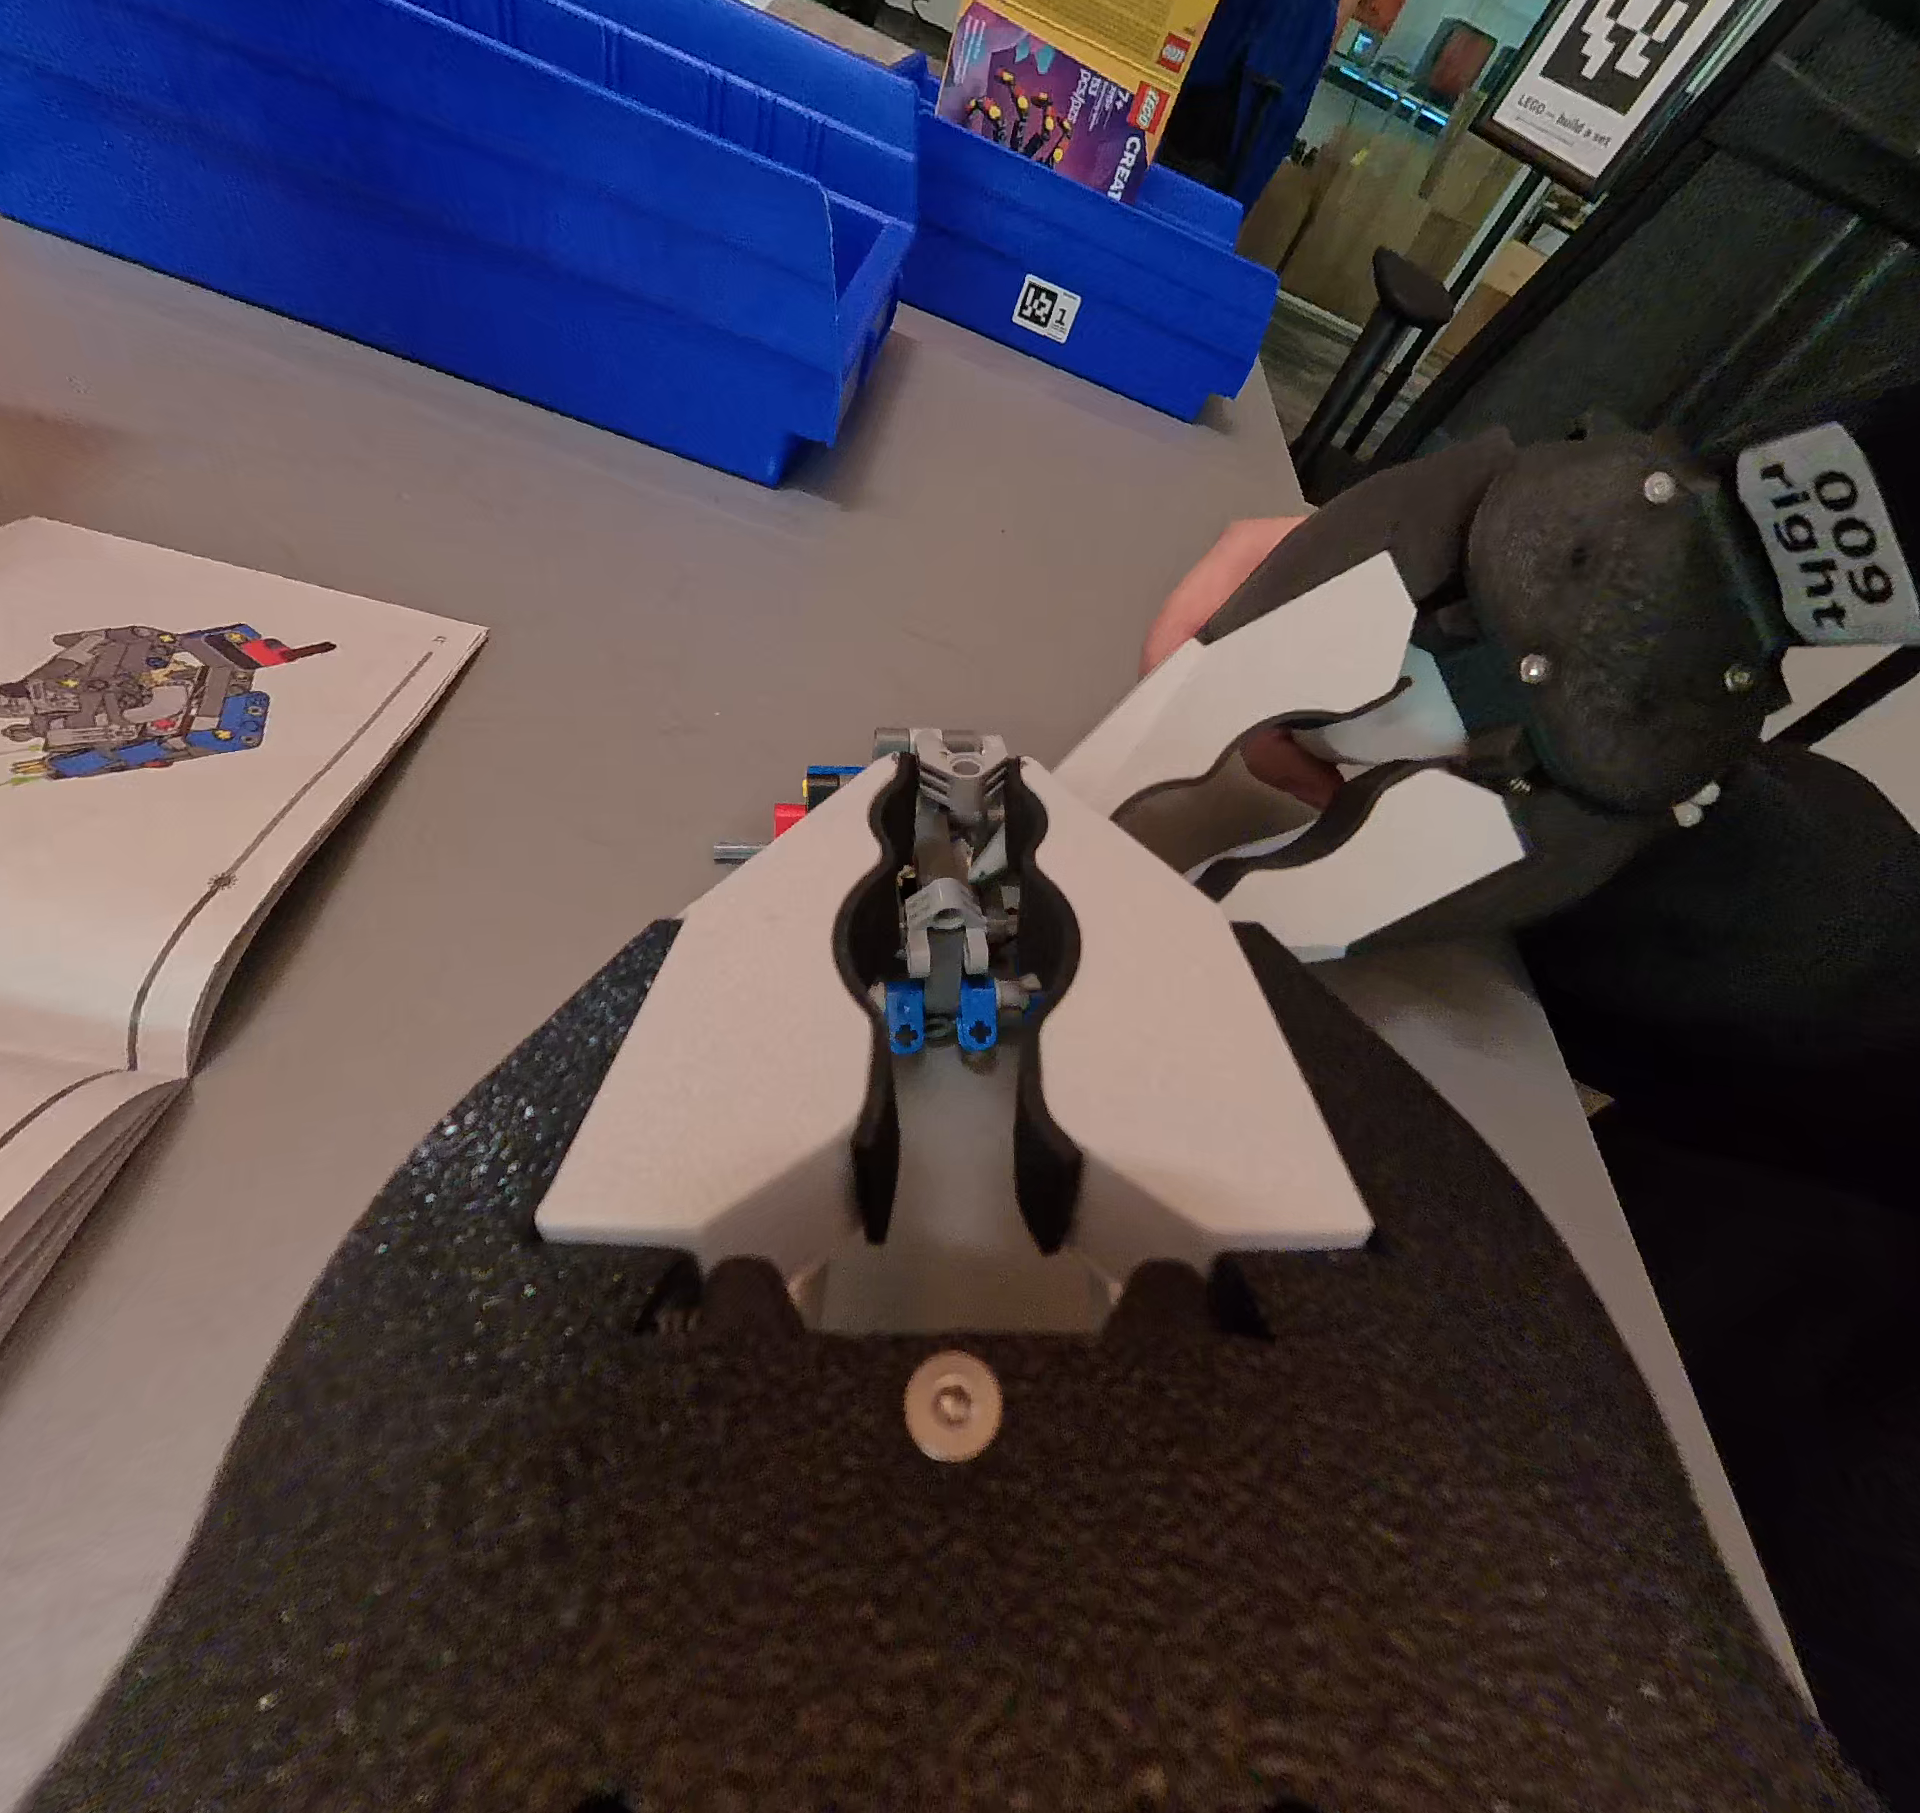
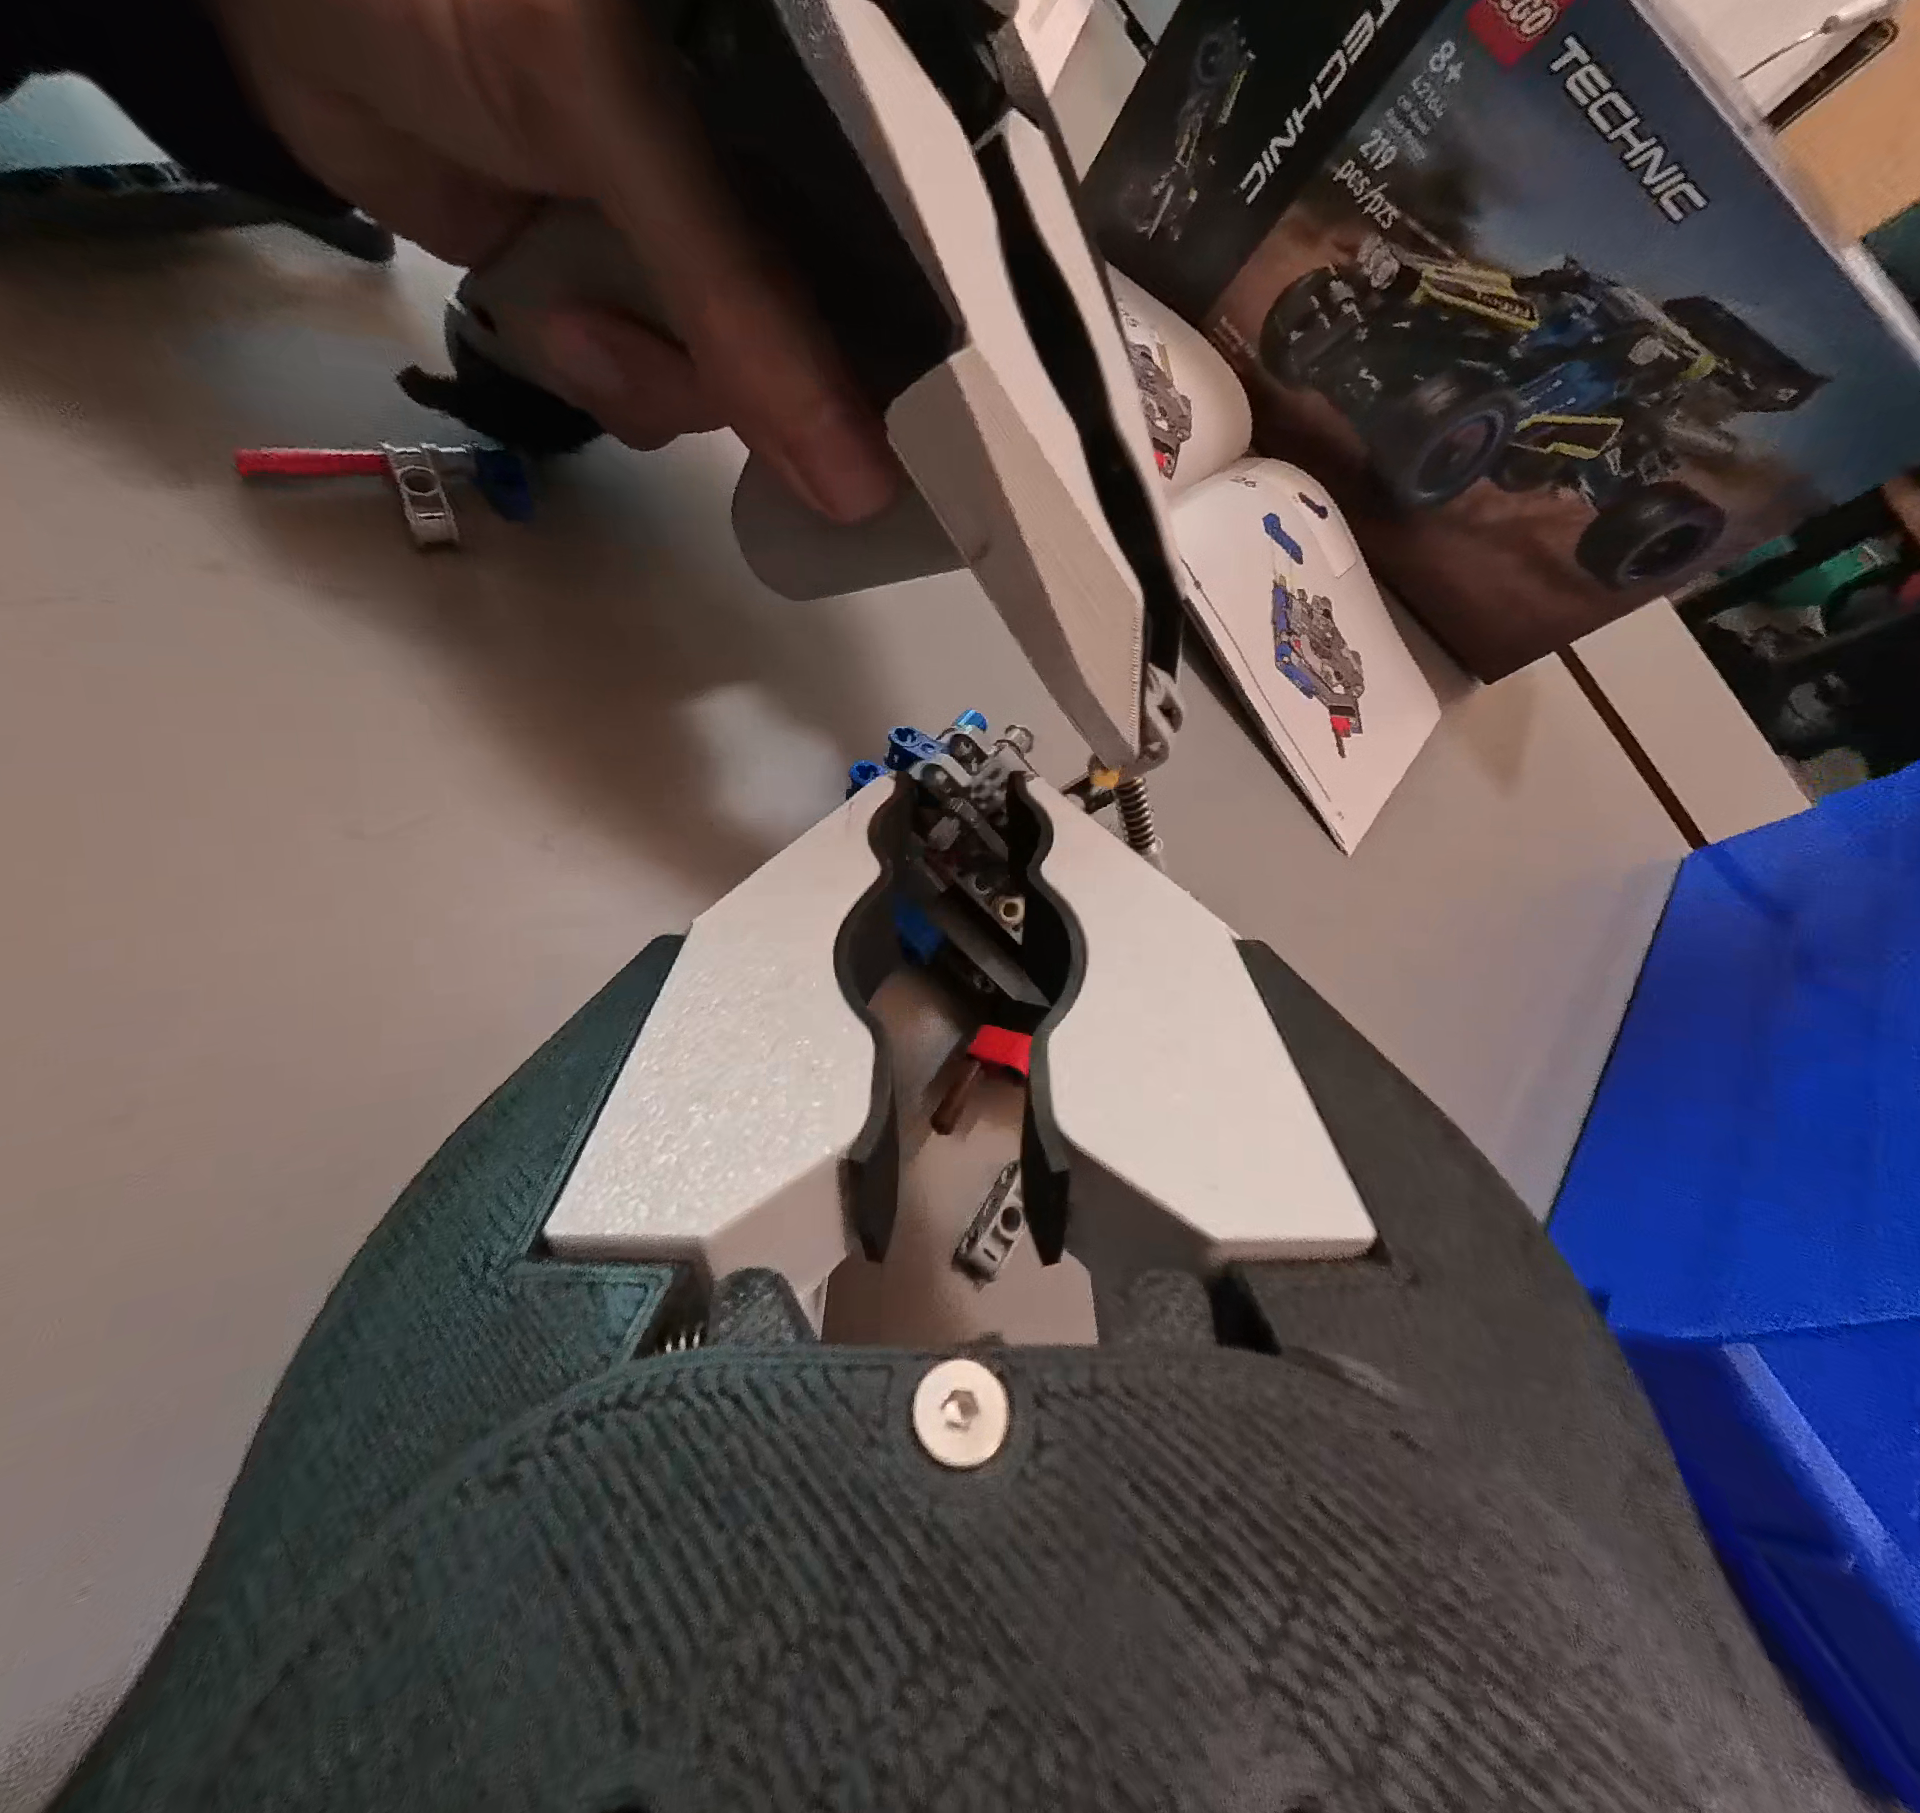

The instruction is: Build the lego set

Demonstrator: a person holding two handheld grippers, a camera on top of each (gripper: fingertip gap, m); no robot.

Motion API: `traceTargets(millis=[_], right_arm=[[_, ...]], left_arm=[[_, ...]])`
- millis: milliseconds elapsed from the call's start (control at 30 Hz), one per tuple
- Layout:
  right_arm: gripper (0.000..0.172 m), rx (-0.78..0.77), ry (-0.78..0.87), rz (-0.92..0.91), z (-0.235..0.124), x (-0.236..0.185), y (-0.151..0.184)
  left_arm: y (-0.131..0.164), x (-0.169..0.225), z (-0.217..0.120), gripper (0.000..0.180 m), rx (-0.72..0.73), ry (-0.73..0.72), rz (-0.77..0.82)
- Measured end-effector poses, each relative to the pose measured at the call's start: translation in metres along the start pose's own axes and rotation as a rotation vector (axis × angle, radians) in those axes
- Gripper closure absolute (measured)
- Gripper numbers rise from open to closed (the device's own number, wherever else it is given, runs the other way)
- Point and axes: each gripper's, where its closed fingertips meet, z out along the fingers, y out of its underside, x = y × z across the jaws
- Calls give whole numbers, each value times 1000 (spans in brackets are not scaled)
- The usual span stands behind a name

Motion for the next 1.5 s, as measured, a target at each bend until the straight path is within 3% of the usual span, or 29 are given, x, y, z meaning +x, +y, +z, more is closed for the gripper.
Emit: traceTargets(millis=[233,400,600,933,1133,1500], right_arm=[[155,-19,-41,-20,-6,-5,1],[161,60,95,161,-22,29,0],[158,29,71,276,-10,25,14],[163,122,57,502,-14,18,8],[159,41,127,497,-9,18,17],[167,62,216,413,-9,23,10]], left_arm=[[-1,-1,0,168,16,-2,-16],[-1,0,0,168,16,4,-12],[-1,1,1,167,15,-5,1],[1,3,2,168,11,-17,43],[1,4,3,168,7,-31,62],[2,0,4,167,-3,-78,79]])
